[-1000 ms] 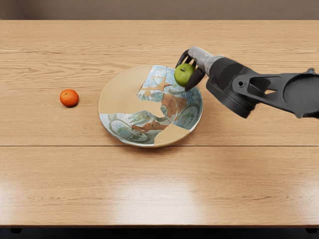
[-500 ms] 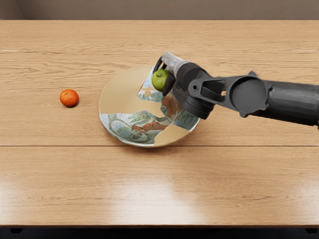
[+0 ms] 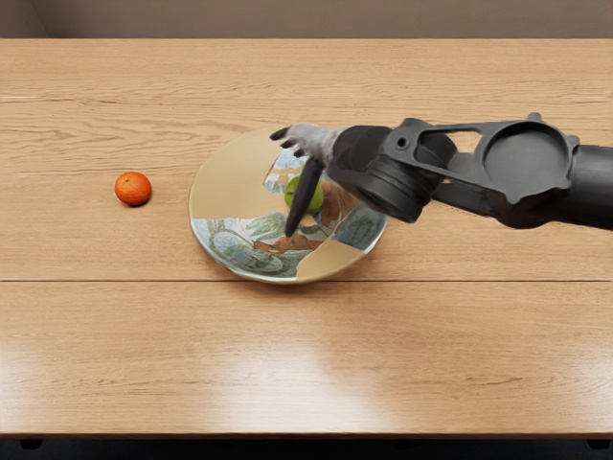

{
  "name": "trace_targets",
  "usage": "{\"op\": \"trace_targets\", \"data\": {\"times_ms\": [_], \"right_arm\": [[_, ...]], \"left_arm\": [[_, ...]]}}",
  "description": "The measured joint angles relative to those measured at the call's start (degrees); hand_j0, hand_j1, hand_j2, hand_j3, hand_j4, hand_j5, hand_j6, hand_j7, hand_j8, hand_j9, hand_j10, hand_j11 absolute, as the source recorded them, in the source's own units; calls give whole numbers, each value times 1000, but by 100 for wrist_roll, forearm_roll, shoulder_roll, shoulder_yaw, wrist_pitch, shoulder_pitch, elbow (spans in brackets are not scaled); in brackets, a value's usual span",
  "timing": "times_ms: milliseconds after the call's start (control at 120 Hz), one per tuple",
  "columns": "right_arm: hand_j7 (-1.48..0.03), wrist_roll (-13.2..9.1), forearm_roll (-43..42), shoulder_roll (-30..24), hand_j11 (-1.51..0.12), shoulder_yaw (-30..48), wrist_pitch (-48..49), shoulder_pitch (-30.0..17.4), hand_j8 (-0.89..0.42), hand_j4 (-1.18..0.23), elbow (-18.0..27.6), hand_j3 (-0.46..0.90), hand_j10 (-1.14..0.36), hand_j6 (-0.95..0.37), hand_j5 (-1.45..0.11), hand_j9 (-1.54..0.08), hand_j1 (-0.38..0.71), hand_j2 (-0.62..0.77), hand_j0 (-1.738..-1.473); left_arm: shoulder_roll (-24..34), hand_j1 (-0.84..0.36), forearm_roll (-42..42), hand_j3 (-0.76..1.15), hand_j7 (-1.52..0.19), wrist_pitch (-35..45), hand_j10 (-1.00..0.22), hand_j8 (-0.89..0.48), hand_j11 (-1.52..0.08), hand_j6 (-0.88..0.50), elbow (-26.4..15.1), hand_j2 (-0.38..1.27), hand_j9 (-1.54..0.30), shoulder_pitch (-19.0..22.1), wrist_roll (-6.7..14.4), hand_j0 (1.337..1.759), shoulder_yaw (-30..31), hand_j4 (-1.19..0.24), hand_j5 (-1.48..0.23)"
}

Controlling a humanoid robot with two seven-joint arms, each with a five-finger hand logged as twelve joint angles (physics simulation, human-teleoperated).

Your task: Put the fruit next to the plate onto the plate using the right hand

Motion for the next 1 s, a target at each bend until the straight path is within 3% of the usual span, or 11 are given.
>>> {"op": "trace_targets", "data": {"times_ms": [142, 267, 358, 467, 575, 758, 1000], "right_arm": [[-36, 0, 1362, -1273, -38, 1166, 1593, -239, -16, -19, 930, 0, -25, -15, -38, -38, -330, 3, -1658], [-20, 0, 2486, -2136, -21, 2405, 3725, -1293, -9, -10, 1169, 0, -14, -8, -20, -20, -339, 2, -1658], [-12, 0, 3107, -2517, -13, 3162, 4575, -2177, -6, -7, 1188, 0, -9, -5, -13, -13, -343, 1, -1658], [-7, 0, 3774, -3042, -8, 3599, 4964, -3119, -3, -4, 897, 0, -5, -3, -8, -8, -345, 1, -1658], [-4, 0, 4367, -3601, -4, 3724, 5102, -3586, -1, -1, 537, 0, -2, -1, -4, -4, -347, 1, -1658], [-2, 0, 4715, -3881, -2, 3784, 5166, -3916, 1, 0, 281, 0, 0, 2, -2, -2, -348, 1, -1658], [-1, 0, 4921, -4035, 0, 3803, 5178, -4085, 3, 0, -486, 0, 2, 4, 0, 0, -349, 0, -1658]], "left_arm": [[0, 326, 0, 0, -26, 0, -20, -20, -26, -20, 0, 4, -26, 0, 0, 1658, 1, -20, -26], [0, 326, 0, 0, -26, 0, -20, -20, -26, -20, 0, 4, -26, 0, 0, 1658, 3, -20, -26], [0, 326, 0, 0, -26, 0, -20, -20, -26, -20, 0, 4, -26, 0, 0, 1658, 2, -20, -26], [0, 326, 0, 0, -26, 0, -20, -20, -26, -20, 0, 4, -26, 0, 0, 1658, 1, -20, -26], [0, 326, 0, 0, -26, 0, -20, -20, -26, -20, 0, 4, -26, 0, 0, 1658, 0, -20, -26], [0, 325, 1, 0, -26, 0, -20, -20, -26, -20, -2, 4, -26, 0, 0, 1658, 3, -20, -26], [0, 326, 1, 0, -26, 0, -20, -20, -26, -20, -2, 4, -26, -17, 0, 1658, 5, -20, -26]]}}
